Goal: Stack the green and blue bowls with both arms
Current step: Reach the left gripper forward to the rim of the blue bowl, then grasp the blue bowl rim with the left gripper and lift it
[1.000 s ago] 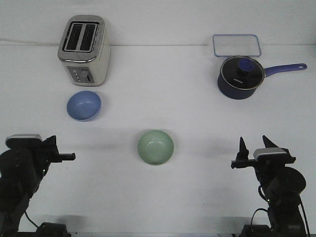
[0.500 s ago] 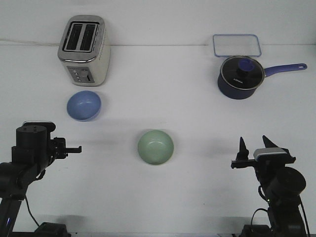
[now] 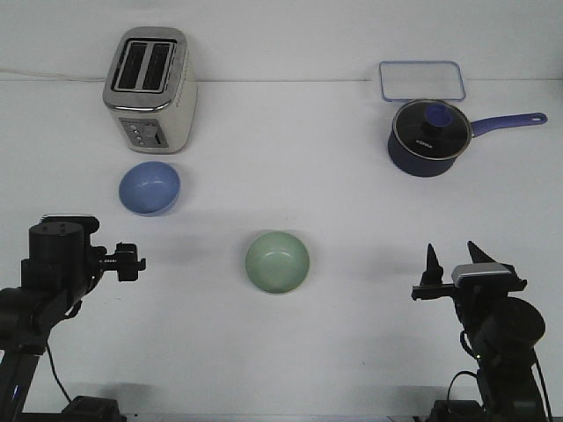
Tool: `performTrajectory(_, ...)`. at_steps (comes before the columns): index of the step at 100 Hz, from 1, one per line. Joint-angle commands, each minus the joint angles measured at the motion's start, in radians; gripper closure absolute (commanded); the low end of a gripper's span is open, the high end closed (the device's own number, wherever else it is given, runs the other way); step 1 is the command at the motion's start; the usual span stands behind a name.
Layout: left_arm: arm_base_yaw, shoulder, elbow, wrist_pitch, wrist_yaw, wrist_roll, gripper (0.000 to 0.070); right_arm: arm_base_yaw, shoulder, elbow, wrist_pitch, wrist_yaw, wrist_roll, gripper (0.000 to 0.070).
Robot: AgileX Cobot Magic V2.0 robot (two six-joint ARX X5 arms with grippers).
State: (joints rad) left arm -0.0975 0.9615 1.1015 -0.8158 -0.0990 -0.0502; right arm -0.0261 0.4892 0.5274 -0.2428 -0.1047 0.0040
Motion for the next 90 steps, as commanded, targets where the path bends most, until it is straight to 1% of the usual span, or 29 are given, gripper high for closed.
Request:
performTrajectory(1,0.006,0.039,0.027,0.019,0.003,0.005,0.0221,0.001,0.002,0.001,0.01,0.001,0.006,0.0209)
performTrajectory(15,0.047,0.157,0.084,0.04,0.003,0.008,0.0221,0.001,0.002,0.001,0.01,0.001,0.007,0.021)
performTrajectory(21,0.07,0.222,0.124,0.045,0.016,0.008,0.0221,0.001,0.002,0.001,0.01,0.001,0.007,0.021)
performTrajectory(28,0.103,0.303,0.174,0.055,0.065,0.008,0.0221,0.001,0.002,0.001,0.01,0.001,0.007,0.0209)
performTrajectory(35,0.134,0.388,0.229,0.06,0.135,0.009,0.0221,0.001,0.002,0.001,0.01,0.001,0.007,0.0209)
performTrajectory(40,0.148,0.447,0.267,0.061,0.159,0.013,0.0221,0.001,0.002,0.001,0.01,0.001,0.006,0.0209)
performTrajectory(69,0.203,0.738,0.468,0.076,0.159,0.039,0.0221,0.001,0.002,0.001,0.01,0.001,0.007,0.0209)
performTrajectory(90,0.211,0.864,0.494,0.135,0.159,0.039,0.0221,0.001,0.002,0.001,0.01,0.001,0.007,0.0209)
